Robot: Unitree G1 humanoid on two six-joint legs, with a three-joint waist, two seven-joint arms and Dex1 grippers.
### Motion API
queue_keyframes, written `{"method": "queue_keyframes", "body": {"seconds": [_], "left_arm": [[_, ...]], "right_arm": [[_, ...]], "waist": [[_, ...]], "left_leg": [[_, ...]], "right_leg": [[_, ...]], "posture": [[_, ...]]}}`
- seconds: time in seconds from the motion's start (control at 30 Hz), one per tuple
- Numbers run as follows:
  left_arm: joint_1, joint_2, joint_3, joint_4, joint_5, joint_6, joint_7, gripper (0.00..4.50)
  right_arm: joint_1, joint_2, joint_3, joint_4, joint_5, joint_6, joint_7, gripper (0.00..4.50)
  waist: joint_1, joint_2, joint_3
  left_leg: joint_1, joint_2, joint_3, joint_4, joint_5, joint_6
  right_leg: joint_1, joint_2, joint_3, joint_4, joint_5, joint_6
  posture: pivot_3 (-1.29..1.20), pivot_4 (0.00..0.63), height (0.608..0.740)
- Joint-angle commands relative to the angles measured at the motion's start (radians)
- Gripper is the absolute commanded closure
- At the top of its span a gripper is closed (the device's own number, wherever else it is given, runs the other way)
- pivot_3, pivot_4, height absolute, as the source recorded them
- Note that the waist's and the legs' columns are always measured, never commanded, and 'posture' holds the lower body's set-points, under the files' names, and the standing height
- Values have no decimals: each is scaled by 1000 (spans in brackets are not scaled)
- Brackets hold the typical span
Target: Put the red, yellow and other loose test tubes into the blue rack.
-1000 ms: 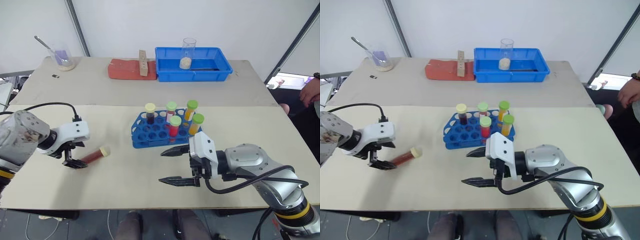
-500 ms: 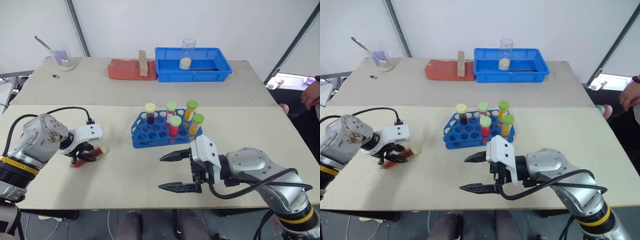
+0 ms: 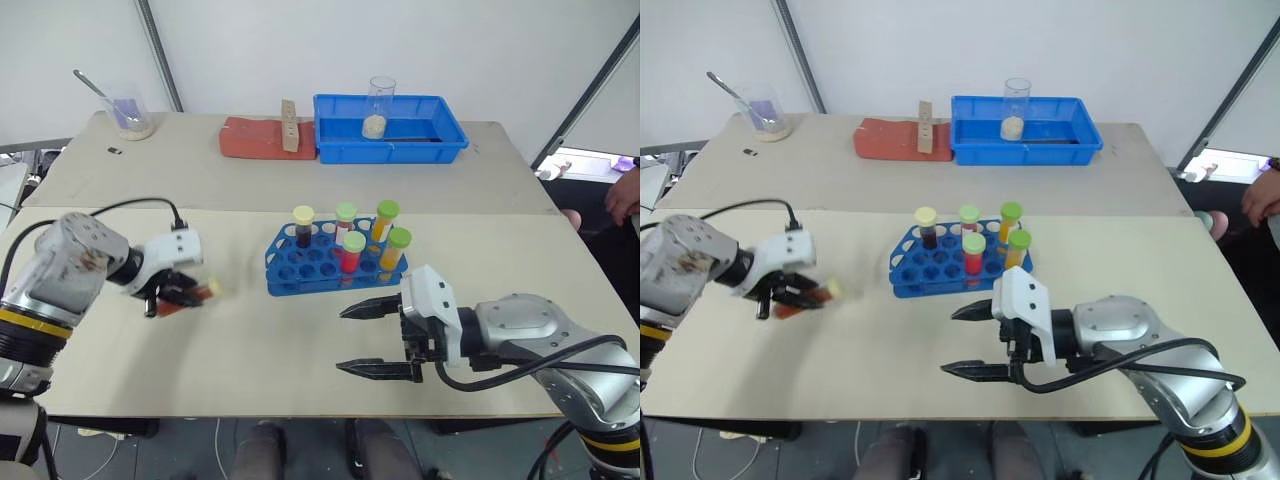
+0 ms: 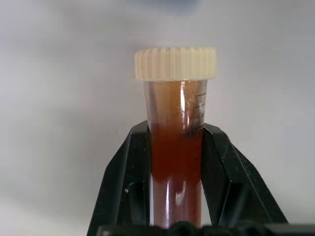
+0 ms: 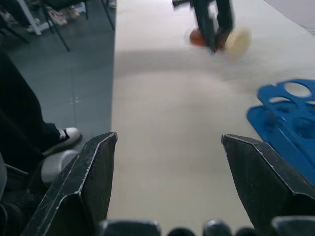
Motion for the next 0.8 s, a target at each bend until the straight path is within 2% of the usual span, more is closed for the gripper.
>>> {"method": "queue_keyframes", "body": {"seconds": [0.03,0.1,0.2,0.37,0.6,0.8], "left_arm": [[-38,-114,166,-91,-198,98,59,3593],[-25,-203,216,-144,-259,136,140,3593],[10,-326,259,-196,-306,141,262,3593],[75,-493,240,-199,-269,-23,418,3593],[118,-608,167,-85,-186,-244,500,3593],[122,-641,128,-20,-171,-304,501,3593]], "right_arm": [[37,-21,-90,-29,8,-50,4,719],[53,-19,-119,-27,-3,-38,-38,719],[64,-29,-142,-20,-5,-36,-47,719],[80,-43,-185,-43,32,-14,-67,719],[136,-71,-229,-90,63,9,-107,719],[193,-89,-268,-121,83,21,-134,719]], "waist": [[0,0,0],[-2,0,0],[-7,0,0],[-12,-1,0],[-7,-1,0],[-7,-1,0]], "left_leg": [[0,0,0,0,0,0],[0,-1,0,1,0,0],[0,-1,0,1,0,0],[2,-1,-1,0,0,0],[1,-2,-1,1,0,0],[1,-2,-1,1,0,0]], "right_leg": [[0,0,0,0,0,1],[1,0,1,0,5,8],[1,0,1,0,6,9],[1,1,2,1,6,8],[2,0,2,-1,7,8],[2,0,2,-1,7,9]], "posture": [[0,150,740],[0,150,740],[0,150,740],[0,150,740],[0,150,740],[0,150,740]]}}
